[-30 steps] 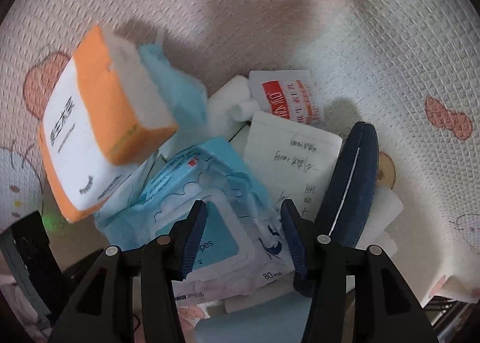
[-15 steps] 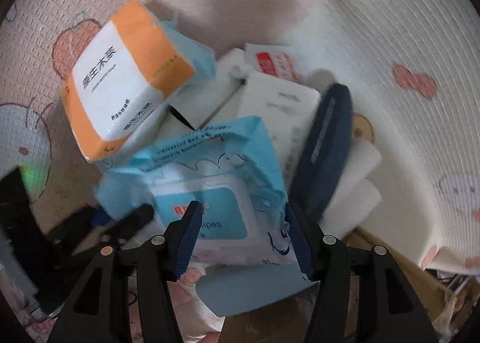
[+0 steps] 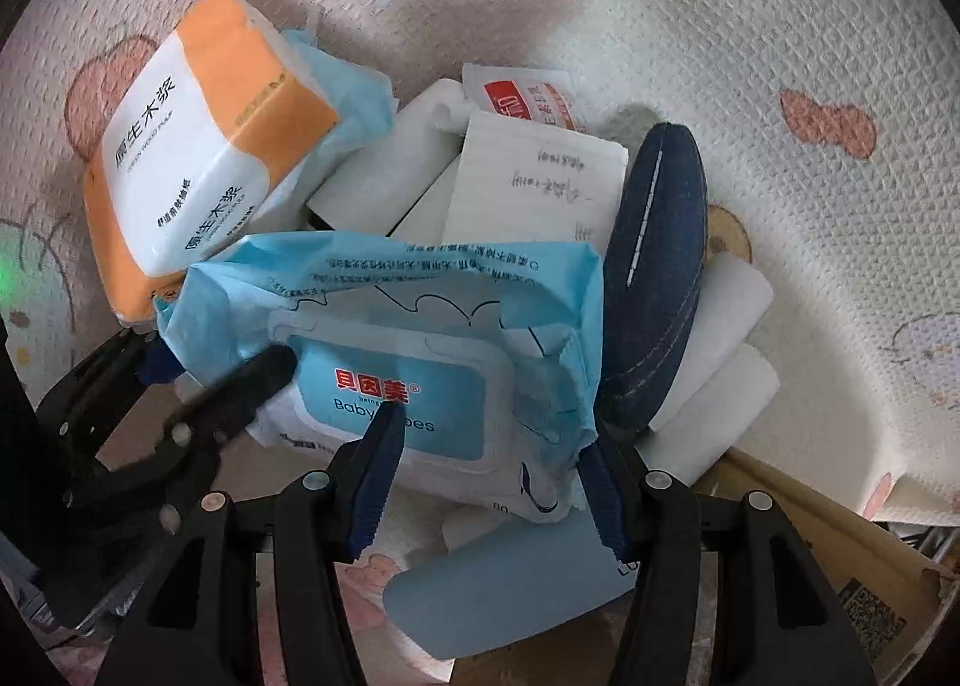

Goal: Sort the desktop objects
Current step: 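Grasp the blue baby-wipes pack with the right gripper, then lift the baby-wipes pack and carry it over the cardboard box with the right gripper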

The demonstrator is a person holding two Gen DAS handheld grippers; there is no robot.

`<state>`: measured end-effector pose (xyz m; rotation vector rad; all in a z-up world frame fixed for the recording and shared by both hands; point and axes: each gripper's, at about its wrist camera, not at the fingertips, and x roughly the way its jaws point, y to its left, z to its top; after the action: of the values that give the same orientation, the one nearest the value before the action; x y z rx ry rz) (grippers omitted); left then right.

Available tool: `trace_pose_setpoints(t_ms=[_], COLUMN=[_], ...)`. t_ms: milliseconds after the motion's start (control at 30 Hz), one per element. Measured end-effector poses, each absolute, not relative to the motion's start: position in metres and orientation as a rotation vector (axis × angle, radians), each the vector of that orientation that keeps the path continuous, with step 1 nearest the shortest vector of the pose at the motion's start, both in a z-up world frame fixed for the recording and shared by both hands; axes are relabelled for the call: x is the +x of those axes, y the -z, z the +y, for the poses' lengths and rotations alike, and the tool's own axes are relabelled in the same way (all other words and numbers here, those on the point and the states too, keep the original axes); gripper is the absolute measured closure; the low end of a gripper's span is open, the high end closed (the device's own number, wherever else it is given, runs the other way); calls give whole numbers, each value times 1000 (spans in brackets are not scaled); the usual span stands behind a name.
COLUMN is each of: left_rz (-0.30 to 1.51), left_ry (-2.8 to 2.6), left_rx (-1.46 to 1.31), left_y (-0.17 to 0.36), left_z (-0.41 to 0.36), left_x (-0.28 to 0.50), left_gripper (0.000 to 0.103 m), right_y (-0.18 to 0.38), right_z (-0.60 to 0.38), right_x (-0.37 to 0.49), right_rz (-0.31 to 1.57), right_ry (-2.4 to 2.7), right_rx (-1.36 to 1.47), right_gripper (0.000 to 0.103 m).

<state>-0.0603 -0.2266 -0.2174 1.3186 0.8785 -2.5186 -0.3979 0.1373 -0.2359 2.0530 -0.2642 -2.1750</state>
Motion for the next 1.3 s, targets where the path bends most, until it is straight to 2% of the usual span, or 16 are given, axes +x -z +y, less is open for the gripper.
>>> trace_pose_setpoints(t_ms=[133, 200, 267, 733, 1000, 1133, 1167, 1300], left_rz=[896, 881, 838, 562, 130, 163, 165, 216], left_ry=[2493, 2484, 2499, 2628, 2665, 2691, 2680, 2698], left_rx=[1292, 1271, 1252, 957, 782, 738, 727, 725], left_y=[217, 212, 203, 112, 54, 36, 33, 17], left_z=[-229, -228, -223, -191, -140, -131, -129, -120], left_x=[-52, -54, -57, -29, -34, -35, -35, -37], left_gripper=[60, 67, 68, 69, 69, 77, 85, 85], right_y=[236, 231, 224, 145, 103, 89, 85, 70], right_z=[136, 145, 150, 177, 196, 211, 216, 232], right_x=[-402, -405, -399, -347, -317, -300, -295, -273], right_rz=[-336, -366, -378, -530, -725, -841, -866, -950], right_ry=[2213, 2239, 2277, 2583, 2639, 2662, 2670, 2683], right_rx=[2036, 2016, 1990, 1609, 1417, 1312, 1283, 1181], right_gripper=[48, 48, 48, 48, 48, 48, 48, 48])
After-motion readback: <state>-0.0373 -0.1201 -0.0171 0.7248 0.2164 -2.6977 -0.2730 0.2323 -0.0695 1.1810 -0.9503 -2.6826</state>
